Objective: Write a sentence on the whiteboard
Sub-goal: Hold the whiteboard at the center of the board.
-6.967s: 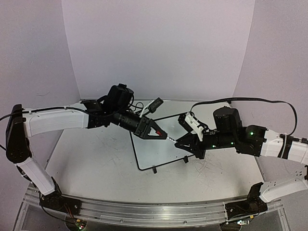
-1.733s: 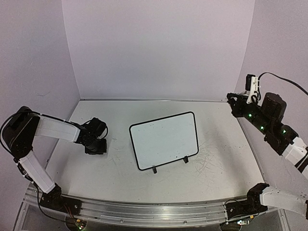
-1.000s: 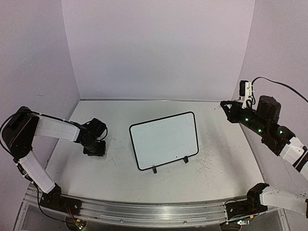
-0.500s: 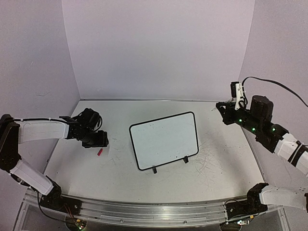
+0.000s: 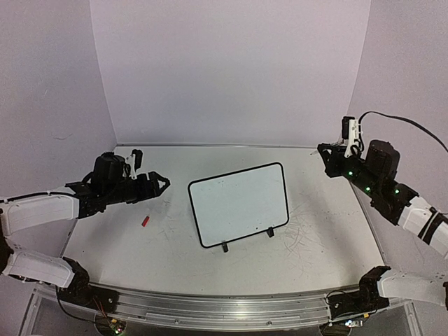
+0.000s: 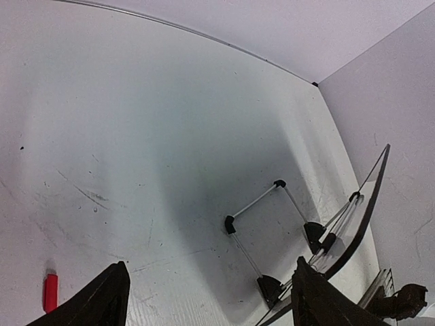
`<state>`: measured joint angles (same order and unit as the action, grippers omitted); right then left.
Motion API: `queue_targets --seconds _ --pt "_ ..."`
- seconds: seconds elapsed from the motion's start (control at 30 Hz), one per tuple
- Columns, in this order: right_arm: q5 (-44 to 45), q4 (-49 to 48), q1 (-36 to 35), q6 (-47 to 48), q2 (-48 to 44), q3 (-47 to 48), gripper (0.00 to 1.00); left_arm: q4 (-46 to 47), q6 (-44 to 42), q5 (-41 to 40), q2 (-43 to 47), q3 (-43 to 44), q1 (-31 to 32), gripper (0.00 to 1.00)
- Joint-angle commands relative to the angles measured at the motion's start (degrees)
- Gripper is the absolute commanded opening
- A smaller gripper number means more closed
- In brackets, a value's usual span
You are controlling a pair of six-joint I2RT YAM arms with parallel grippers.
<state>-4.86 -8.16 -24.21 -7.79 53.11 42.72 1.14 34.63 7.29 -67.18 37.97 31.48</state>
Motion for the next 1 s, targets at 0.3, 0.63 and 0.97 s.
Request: queue_targets --seconds 0.3,0.63,0.97 --pt "8.9 0.9 -0.3 2.1 -2.7 1.8 0.00 11.1 -1.7 0.1 2.0 -4.5 -0.1 0.90" --pt "6.3 3.0 -1.2 4.8 1.3 5.4 0.00 16.5 -2.9 7.3 1.5 -6.9 -0.1 0.99" --pt "9.7 0.7 -4.0 5.2 3.0 7.8 0.00 18.4 -2.9 8.6 0.3 -6.5 -0.1 0.99"
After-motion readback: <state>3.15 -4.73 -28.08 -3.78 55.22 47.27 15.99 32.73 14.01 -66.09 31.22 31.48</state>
